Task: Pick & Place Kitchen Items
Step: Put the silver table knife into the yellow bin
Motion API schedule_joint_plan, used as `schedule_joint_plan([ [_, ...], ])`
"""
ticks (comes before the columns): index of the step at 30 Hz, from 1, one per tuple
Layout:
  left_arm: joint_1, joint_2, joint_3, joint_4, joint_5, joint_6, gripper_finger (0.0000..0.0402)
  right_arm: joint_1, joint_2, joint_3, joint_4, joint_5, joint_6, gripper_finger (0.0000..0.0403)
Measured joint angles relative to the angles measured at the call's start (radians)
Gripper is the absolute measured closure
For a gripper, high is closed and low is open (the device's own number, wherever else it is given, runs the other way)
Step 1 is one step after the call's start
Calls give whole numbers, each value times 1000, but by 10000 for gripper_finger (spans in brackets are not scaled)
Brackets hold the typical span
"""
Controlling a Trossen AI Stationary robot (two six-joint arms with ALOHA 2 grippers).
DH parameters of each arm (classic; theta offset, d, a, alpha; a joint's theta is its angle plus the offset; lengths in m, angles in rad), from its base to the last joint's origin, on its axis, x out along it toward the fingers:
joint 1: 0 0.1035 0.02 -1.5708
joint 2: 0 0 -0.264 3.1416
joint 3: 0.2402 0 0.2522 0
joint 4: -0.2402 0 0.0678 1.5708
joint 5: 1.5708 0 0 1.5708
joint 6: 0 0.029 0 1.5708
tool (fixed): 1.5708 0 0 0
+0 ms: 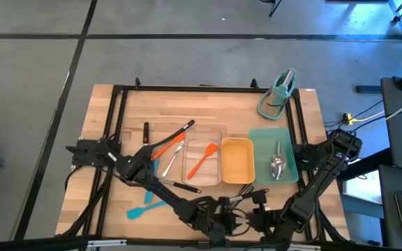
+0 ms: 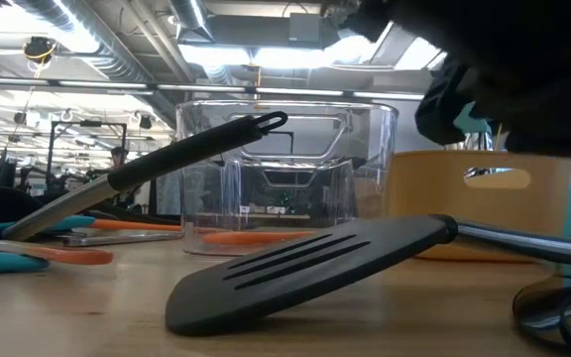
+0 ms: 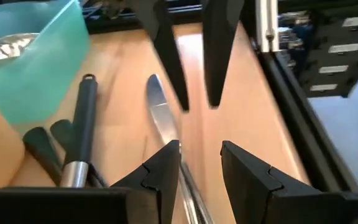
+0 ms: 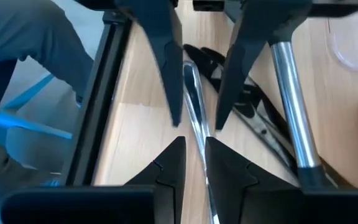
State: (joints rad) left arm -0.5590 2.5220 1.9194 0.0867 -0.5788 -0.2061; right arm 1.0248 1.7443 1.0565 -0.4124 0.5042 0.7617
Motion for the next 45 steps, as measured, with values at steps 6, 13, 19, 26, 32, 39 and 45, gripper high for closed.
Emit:
schedule_joint_plan([
  [6,0,2,0,-15,35,-39,268,31,0,0,-7,70,67,338],
  [13,-2,14,1,-19,-38,-75,222,51,0,0,28,134,95,338],
  [19,-2,47,0,-22,7,-98,217,50,0,0,80,159,94,338],
  [26,-2,58,6,-93,18,-128,227,50,0,0,116,165,91,338],
  [32,-1,54,8,-186,48,-190,239,50,0,0,145,177,87,338],
  [39,-4,49,7,-265,89,-254,278,50,0,0,179,176,87,339],
  [45,-21,48,7,-299,86,-273,306,55,0,0,194,176,87,339],
])
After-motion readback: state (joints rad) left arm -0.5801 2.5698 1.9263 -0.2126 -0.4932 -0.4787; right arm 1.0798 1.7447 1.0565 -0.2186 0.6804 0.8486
